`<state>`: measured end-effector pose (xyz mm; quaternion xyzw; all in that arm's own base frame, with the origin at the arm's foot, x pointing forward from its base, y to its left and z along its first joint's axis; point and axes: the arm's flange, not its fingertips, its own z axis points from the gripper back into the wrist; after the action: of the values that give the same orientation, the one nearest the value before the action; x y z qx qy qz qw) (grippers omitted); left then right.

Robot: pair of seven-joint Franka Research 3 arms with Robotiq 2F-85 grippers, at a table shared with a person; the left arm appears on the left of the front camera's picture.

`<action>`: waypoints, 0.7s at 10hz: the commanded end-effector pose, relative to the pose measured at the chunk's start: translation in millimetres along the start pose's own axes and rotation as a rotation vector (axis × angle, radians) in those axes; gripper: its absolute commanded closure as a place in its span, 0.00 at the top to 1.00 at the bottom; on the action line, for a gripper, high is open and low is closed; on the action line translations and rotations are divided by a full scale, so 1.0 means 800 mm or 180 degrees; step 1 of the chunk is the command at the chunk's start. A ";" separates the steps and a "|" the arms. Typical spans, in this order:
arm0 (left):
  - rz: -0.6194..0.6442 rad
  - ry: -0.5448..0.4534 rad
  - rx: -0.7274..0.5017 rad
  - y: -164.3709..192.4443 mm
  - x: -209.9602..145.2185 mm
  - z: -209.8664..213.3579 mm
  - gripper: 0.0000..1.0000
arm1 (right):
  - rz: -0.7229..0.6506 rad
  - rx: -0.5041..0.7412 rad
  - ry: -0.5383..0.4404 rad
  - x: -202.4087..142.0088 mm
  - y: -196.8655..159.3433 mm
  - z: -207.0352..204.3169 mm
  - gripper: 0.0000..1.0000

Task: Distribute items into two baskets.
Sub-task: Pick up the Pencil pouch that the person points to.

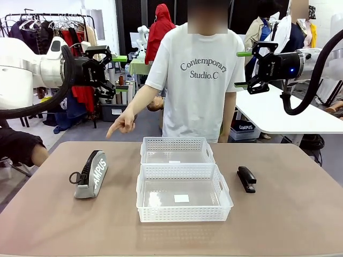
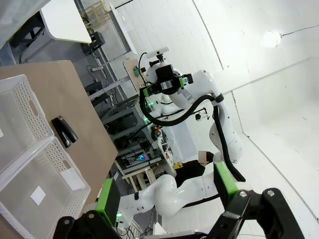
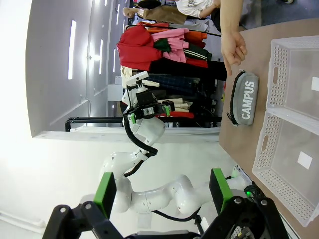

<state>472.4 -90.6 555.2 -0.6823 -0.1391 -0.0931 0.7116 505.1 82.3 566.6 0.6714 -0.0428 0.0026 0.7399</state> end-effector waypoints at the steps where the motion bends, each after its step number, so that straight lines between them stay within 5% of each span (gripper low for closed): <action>1: -0.0002 -0.0006 -0.0008 -0.001 0.000 0.001 1.00 | 0.0002 0.0006 0.0001 0.000 0.002 0.000 1.00; 4: 0.0000 0.0000 0.0000 0.000 0.000 0.000 1.00 | 0.0002 0.0006 0.0001 0.000 0.002 0.000 1.00; 7: 0.0197 0.0356 0.1208 -0.052 0.001 0.010 1.00 | 0.0002 0.0006 0.0001 0.000 0.002 0.000 1.00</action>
<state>464.1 -88.4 575.0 -0.6007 -0.1108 -0.0850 0.7872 505.2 82.3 566.5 0.6714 -0.0426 0.0025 0.7399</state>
